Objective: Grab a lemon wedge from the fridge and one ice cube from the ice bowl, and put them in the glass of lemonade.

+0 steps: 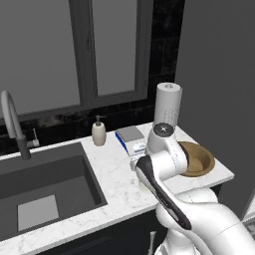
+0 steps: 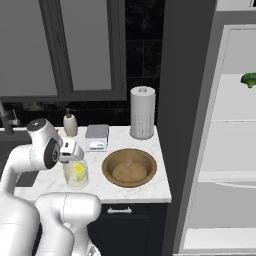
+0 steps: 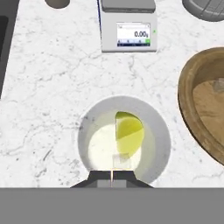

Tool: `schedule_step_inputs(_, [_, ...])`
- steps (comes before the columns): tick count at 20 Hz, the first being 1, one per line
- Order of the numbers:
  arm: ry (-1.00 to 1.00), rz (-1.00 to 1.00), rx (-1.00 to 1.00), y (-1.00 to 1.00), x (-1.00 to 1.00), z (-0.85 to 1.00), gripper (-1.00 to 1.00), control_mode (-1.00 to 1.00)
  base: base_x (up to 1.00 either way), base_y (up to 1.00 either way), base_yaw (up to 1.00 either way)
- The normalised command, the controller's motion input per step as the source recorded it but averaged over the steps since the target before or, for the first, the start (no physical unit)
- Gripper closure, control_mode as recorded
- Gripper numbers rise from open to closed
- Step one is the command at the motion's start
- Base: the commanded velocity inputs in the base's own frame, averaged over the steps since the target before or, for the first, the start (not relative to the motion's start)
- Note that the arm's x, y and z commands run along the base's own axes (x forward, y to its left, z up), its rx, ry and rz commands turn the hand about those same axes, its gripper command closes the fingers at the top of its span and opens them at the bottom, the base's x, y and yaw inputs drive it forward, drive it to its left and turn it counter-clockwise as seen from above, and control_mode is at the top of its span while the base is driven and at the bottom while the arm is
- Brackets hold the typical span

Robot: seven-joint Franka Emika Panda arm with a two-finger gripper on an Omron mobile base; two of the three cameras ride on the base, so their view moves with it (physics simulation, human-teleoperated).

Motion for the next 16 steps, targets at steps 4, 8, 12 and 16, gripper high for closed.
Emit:
schedule_step_inputs(4, [-0.32, 0.00, -0.04, 0.27, -1.00, 0.51, 1.00, -1.00, 0.00, 0.00, 0.00])
schedule_step_inputs(8, [-0.52, 0.00, -0.16, 0.42, -0.95, 0.61, 1.00, -1.00, 0.00, 0.00, 0.00])
schedule_step_inputs(12, [-0.47, 0.00, -0.20, 0.45, -0.73, 0.64, 1.00, -1.00, 0.00, 0.00, 0.00])
schedule_step_inputs(16, [-0.34, 0.00, -0.19, 0.38, -0.53, 0.42, 1.00, -1.00, 0.00, 0.00, 0.00])
